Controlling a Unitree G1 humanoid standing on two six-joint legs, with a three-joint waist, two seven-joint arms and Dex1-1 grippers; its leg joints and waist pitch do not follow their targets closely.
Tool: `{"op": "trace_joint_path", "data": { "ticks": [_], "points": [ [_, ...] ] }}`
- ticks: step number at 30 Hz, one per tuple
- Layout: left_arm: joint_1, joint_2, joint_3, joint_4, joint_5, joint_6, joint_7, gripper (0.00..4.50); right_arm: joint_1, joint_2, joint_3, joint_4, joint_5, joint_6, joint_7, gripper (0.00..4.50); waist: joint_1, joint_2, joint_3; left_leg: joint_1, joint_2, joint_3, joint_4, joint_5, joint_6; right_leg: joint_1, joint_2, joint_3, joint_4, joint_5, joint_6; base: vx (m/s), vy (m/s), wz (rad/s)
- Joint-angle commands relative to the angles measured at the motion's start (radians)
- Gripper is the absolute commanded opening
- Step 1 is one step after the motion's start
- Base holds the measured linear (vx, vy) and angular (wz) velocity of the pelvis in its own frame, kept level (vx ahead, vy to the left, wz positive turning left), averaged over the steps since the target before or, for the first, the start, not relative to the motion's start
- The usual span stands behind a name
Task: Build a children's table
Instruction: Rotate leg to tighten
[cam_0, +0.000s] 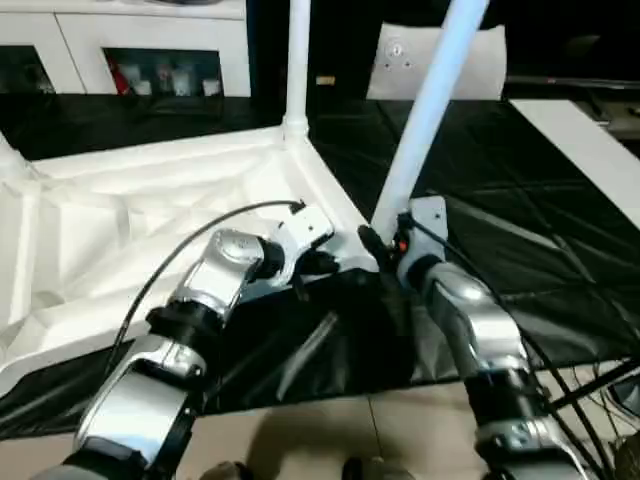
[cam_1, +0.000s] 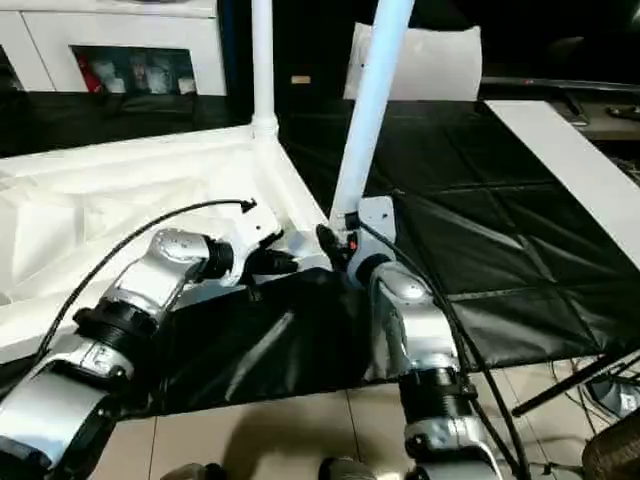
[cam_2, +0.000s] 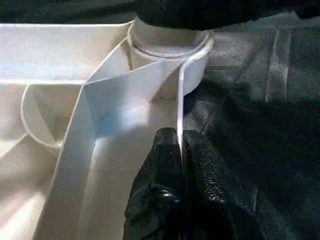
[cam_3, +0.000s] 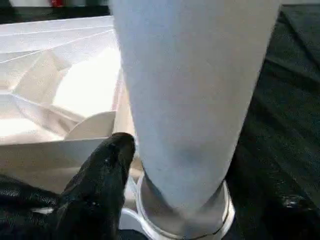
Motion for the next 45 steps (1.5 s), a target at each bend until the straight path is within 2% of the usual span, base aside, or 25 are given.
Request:
{"op": "trace_joint_path", "data": {
  "ticks": [1,2,3,4,6,7,8,9,10,11,12,16,18,22,23,25,27,32,42,45],
  "points": [
    [0.009,-0.007,-0.033,-0.013,0.002,-0.027,-0.022,0.0,0.011,0.008,0.085,-0.042,0.044,-0.011,0.105,3.33,0.005,0.008,-0.056,0.027,0.065,-0.037,-0.087,-0.367,-0.004,0.02,-0.059,0.044,-0.076,-0.307,-0.164,0.0,0.0,0.0],
    [0.013,0.01,-0.036,-0.014,0.002,-0.04,-0.043,0.0,0.026,-0.019,0.088,-0.055,0.047,-0.024,0.142,3.55,0.007,0.011,-0.057,0.024,0.065,-0.038,-0.086,-0.347,0.002,0.026,-0.059,0.042,-0.071,-0.281,-0.172,0.051,-0.016,0.01],
    [0.013,0.01,-0.036,-0.014,0.002,-0.04,-0.043,0.0,0.026,-0.019,0.088,-0.055,0.047,-0.024,0.142,3.55,0.007,0.009,-0.059,0.023,0.065,-0.035,-0.085,-0.33,0.009,0.028,-0.059,0.042,-0.07,-0.259,-0.178,0.0,0.0,0.0],
    [0.022,0.039,-0.043,-0.017,-0.001,-0.074,-0.094,0.0,0.05,-0.067,0.093,-0.073,0.048,-0.047,0.21,3.6,0.008,0.007,-0.06,0.024,0.063,-0.03,-0.08,-0.303,0.023,0.026,-0.06,0.044,-0.067,-0.223,-0.198,0.055,-0.026,0.01],
    [0.03,0.077,-0.055,-0.017,-0.003,-0.128,-0.167,0.0,0.077,-0.134,0.093,-0.088,0.053,-0.069,0.298,3.85,0.02,0.005,-0.065,0.022,0.063,-0.027,-0.072,-0.242,0.056,0.037,-0.062,0.043,-0.061,-0.168,-0.215,0.054,-0.035,0.03],
    [0.032,0.085,-0.057,-0.017,-0.005,-0.136,-0.187,0.0,0.082,-0.15,0.093,-0.09,0.056,-0.075,0.32,3.85,0.022,0.0,-0.067,0.018,0.063,-0.024,-0.069,-0.199,0.075,0.041,-0.061,0.042,-0.053,-0.116,-0.226,0.054,-0.039,0.01],
    [0.035,0.097,-0.061,-0.018,-0.007,-0.148,-0.216,0.0,0.089,-0.173,0.092,-0.092,0.06,-0.084,0.353,3.98,0.026,0.002,-0.068,0.019,0.063,-0.025,-0.068,-0.184,0.084,0.043,-0.062,0.041,-0.05,-0.096,-0.234,0.0,0.0,0.0],
    [0.032,0.135,-0.081,-0.001,-0.004,-0.221,-0.29,0.0,0.106,-0.244,0.106,-0.096,0.068,-0.109,0.466,4.05,0.026,0.003,-0.069,0.019,0.064,-0.023,-0.065,-0.159,0.096,0.045,-0.061,0.04,-0.046,-0.065,-0.249,0.0,0.0,0.0],
    [0.03,0.146,-0.088,0.007,-0.002,-0.248,-0.31,0.0,0.111,-0.266,0.112,-0.096,0.069,-0.12,0.501,4.13,0.03,0.004,-0.069,0.019,0.065,-0.023,-0.064,-0.15,0.103,0.048,-0.058,0.038,-0.046,-0.057,-0.252,0.0,0.0,0.0],
    [0.028,0.15,-0.089,0.013,-0.005,-0.259,-0.322,0.0,0.112,-0.276,0.113,-0.094,0.07,-0.122,0.518,4.23,0.032,0.005,-0.069,0.025,0.067,-0.019,-0.063,-0.148,0.106,0.043,-0.057,0.038,-0.042,-0.043,-0.264,0.0,0.0,0.0],
    [0.026,0.152,-0.09,0.017,-0.006,-0.266,-0.331,0.0,0.112,-0.282,0.114,-0.093,0.071,-0.124,0.53,4.35,0.033,0.005,-0.069,0.024,0.067,-0.02,-0.063,-0.147,0.108,0.044,-0.057,0.037,-0.042,-0.042,-0.27,0.0,0.0,0.0],
    [0.019,0.167,-0.096,0.028,-0.025,-0.288,-0.4,0.0,0.112,-0.328,0.126,-0.088,0.084,-0.132,0.598,4.45,0.04,0.006,-0.068,0.031,0.072,-0.021,-0.066,-0.162,0.087,0.042,-0.057,0.036,-0.042,-0.079,-0.283,0.0,0.0,0.0],
    [0.012,0.188,-0.118,0.031,-0.027,-0.323,-0.469,0.0,0.104,-0.371,0.134,-0.076,0.092,-0.151,0.674,4.45,0.049,0.005,-0.069,0.036,0.072,-0.019,-0.066,-0.183,0.075,0.041,-0.058,0.036,-0.043,-0.101,-0.284,0.0,0.0,0.0],
    [0.007,0.205,-0.135,0.032,-0.026,-0.354,-0.524,0.0,0.095,-0.398,0.136,-0.065,0.108,-0.163,0.734,4.45,0.056,0.005,-0.068,0.035,0.074,-0.019,-0.068,-0.21,0.058,0.041,-0.06,0.035,-0.045,-0.139,-0.273,0.0,0.0,0.0],
    [0.005,0.213,-0.143,0.034,-0.027,-0.374,-0.554,0.0,0.088,-0.411,0.137,-0.062,0.122,-0.168,0.767,4.28,0.06,0.003,-0.07,0.035,0.074,-0.019,-0.067,-0.221,0.053,0.043,-0.062,0.034,-0.047,-0.163,-0.268,0.0,0.0,0.0],
    [0.004,0.216,-0.147,0.037,-0.026,-0.387,-0.572,0.0,0.084,-0.416,0.139,-0.061,0.128,-0.169,0.788,4.28,0.063,0.005,-0.069,0.035,0.075,-0.019,-0.068,-0.224,0.046,0.042,-0.062,0.034,-0.046,-0.175,-0.264,0.0,0.0,0.0],
    [0.0,0.226,-0.159,0.043,-0.023,-0.419,-0.621,0.0,0.075,-0.425,0.149,-0.062,0.145,-0.17,0.846,4.0,0.071,0.002,-0.072,0.035,0.077,-0.018,-0.066,-0.219,0.045,0.042,-0.062,0.033,-0.042,-0.174,-0.261,0.0,0.0,0.0],
    [-0.002,0.229,-0.167,0.039,-0.03,-0.424,-0.647,0.0,0.072,-0.424,0.172,-0.069,0.159,-0.172,0.881,3.67,0.08,-0.001,-0.073,0.034,0.076,-0.017,-0.064,-0.219,0.04,0.039,-0.064,0.033,-0.041,-0.192,-0.259,0.0,0.0,0.0],
    [-0.015,0.234,-0.19,0.054,-0.04,-0.449,-0.663,0.0,0.037,-0.401,0.196,-0.023,0.163,-0.18,0.938,2.78,0.08,-0.001,-0.07,0.034,0.075,-0.023,-0.065,-0.286,0.007,0.032,-0.066,0.034,-0.049,-0.301,-0.229,0.0,0.0,0.0],
    [-0.017,0.235,-0.193,0.057,-0.041,-0.452,-0.663,0.0,0.031,-0.4,0.201,-0.018,0.167,-0.179,0.945,2.5,0.08,-0.001,-0.071,0.032,0.075,-0.024,-0.066,-0.279,0.006,0.033,-0.066,0.034,-0.047,-0.294,-0.228,0.0,0.0,0.0]
  ]
}}
